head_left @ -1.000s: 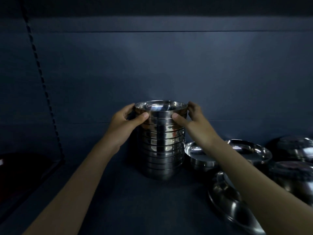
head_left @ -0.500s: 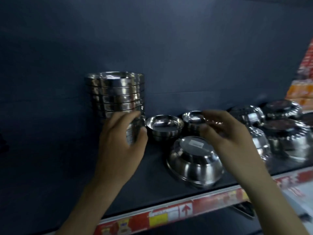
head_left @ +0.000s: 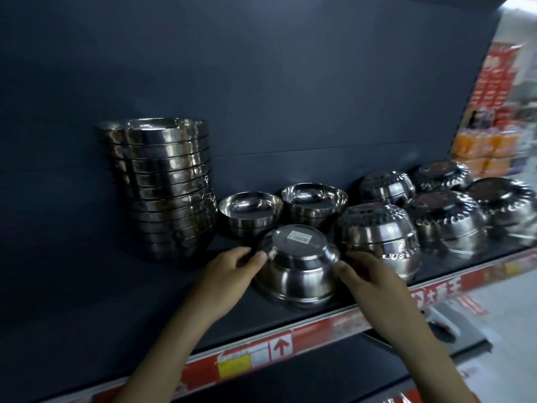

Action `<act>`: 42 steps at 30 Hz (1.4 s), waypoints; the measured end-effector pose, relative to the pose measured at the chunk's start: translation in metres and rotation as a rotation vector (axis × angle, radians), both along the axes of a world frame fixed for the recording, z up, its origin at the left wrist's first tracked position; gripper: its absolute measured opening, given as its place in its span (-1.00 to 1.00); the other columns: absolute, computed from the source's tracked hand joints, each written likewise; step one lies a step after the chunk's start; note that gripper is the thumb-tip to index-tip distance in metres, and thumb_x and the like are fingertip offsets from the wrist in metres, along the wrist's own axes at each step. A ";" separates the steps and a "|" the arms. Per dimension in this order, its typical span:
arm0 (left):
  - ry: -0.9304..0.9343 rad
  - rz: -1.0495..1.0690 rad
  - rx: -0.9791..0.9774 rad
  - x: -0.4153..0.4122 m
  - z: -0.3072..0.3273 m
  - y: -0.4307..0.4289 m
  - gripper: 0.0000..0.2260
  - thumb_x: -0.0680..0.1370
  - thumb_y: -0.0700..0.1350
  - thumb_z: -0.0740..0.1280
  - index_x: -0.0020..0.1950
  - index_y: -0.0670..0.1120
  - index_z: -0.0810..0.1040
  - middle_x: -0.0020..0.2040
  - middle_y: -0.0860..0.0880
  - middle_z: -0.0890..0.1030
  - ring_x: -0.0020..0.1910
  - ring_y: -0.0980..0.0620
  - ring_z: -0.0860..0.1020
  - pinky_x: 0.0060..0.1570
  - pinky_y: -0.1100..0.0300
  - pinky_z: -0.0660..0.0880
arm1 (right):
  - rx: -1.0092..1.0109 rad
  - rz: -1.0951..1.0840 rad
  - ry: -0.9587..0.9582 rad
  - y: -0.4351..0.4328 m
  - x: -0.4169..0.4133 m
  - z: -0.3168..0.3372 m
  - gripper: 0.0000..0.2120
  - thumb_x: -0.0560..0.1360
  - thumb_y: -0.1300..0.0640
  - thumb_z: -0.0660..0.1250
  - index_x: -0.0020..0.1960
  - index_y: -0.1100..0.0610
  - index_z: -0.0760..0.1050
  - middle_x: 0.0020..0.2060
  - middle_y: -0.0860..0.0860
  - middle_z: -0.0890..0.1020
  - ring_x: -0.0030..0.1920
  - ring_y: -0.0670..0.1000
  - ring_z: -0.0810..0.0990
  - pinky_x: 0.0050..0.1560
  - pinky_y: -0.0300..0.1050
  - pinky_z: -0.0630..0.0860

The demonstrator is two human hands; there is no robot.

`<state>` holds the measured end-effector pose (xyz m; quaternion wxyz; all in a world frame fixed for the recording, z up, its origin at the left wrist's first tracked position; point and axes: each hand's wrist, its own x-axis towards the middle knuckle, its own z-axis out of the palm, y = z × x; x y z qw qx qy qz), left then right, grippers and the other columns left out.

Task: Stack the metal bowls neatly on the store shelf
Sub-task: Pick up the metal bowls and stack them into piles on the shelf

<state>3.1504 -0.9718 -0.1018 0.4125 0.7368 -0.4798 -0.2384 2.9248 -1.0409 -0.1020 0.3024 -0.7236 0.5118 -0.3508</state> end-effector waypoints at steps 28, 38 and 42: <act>0.070 0.055 -0.462 0.006 0.019 0.064 -0.66 0.46 -0.04 0.47 0.20 0.21 0.57 0.09 0.26 0.65 0.14 0.33 0.56 0.12 0.29 0.46 | -0.052 0.147 -0.387 0.031 0.033 0.019 -0.56 0.42 -0.07 0.49 0.27 -0.10 0.51 0.13 -0.13 0.63 0.13 -0.19 0.60 0.20 -0.08 0.55; 0.093 -0.015 -0.541 0.029 -0.002 0.079 -0.29 0.25 -0.09 0.54 0.33 0.31 0.44 0.20 0.10 0.47 0.30 0.15 0.51 0.21 0.24 0.53 | -0.093 0.374 -0.247 0.033 0.048 0.012 -0.12 0.37 0.43 0.51 0.53 -0.07 0.23 0.08 -0.15 0.33 0.10 -0.42 0.49 0.01 -0.57 0.44; 0.102 0.002 -0.588 0.028 -0.003 0.080 -0.36 0.26 -0.12 0.52 0.31 0.19 0.49 0.19 0.02 0.50 0.27 0.14 0.54 0.18 0.29 0.53 | -0.163 0.311 -0.219 0.032 0.056 -0.005 -0.09 0.35 0.44 0.51 0.54 -0.09 0.23 0.12 -0.29 0.31 0.19 -0.29 0.50 0.20 -0.38 0.51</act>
